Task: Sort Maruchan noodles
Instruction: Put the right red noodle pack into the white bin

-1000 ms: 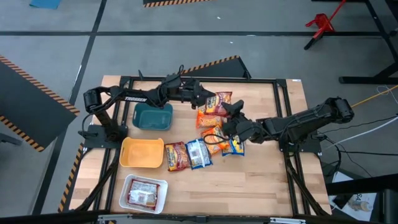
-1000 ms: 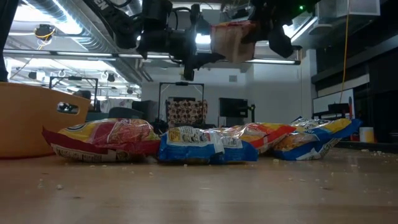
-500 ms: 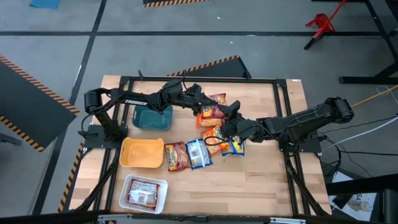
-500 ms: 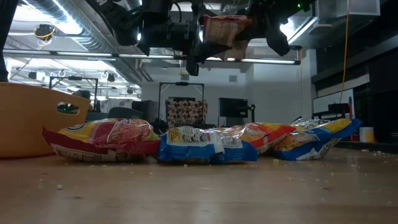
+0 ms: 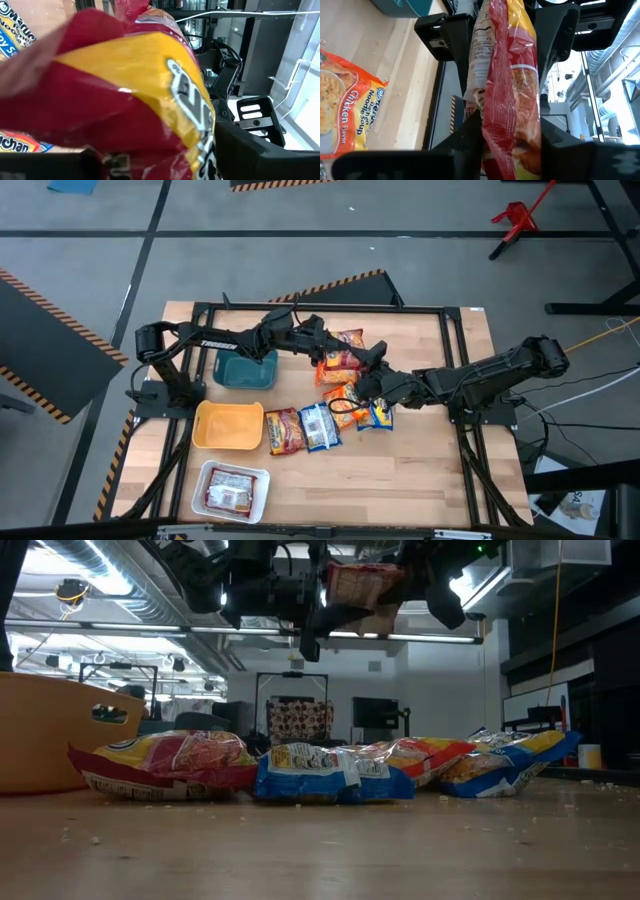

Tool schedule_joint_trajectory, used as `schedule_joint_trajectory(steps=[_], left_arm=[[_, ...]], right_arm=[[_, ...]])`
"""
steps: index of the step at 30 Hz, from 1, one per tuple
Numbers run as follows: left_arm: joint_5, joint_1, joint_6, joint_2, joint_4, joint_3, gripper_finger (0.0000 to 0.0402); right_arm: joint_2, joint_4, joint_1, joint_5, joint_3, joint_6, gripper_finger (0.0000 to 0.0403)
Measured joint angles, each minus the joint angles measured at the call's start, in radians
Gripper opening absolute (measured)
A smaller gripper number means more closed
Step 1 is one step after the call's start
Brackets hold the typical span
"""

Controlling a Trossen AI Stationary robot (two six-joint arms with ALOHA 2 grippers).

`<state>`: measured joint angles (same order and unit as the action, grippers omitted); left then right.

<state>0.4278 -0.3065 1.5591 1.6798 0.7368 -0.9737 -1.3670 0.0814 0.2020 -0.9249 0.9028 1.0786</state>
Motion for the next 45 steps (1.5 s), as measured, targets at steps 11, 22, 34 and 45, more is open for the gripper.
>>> schedule_joint_trajectory(steps=[11, 22, 34, 45], left_arm=[[-0.01, -0.013, -0.043, 0.0, -0.001, -0.001, 0.0183], [-0.019, -0.046, -0.065, -0.001, 0.022, -0.003, 0.0183], [-0.001, -0.076, -0.071, -0.001, 0.023, -0.003, 0.0179], [0.015, -0.089, -0.102, -0.001, 0.033, -0.002, 0.015]], right_arm=[[0.0, -0.002, -0.001, 0.029, 0.0, 0.0, 0.011], [-0.001, -0.006, 0.0, 0.05, -0.002, -0.005, 0.026], [0.007, -0.004, 0.001, -0.025, -0.002, -0.032, 0.0277], [0.075, -0.101, 0.002, -0.029, -0.001, -0.162, 0.0278]])
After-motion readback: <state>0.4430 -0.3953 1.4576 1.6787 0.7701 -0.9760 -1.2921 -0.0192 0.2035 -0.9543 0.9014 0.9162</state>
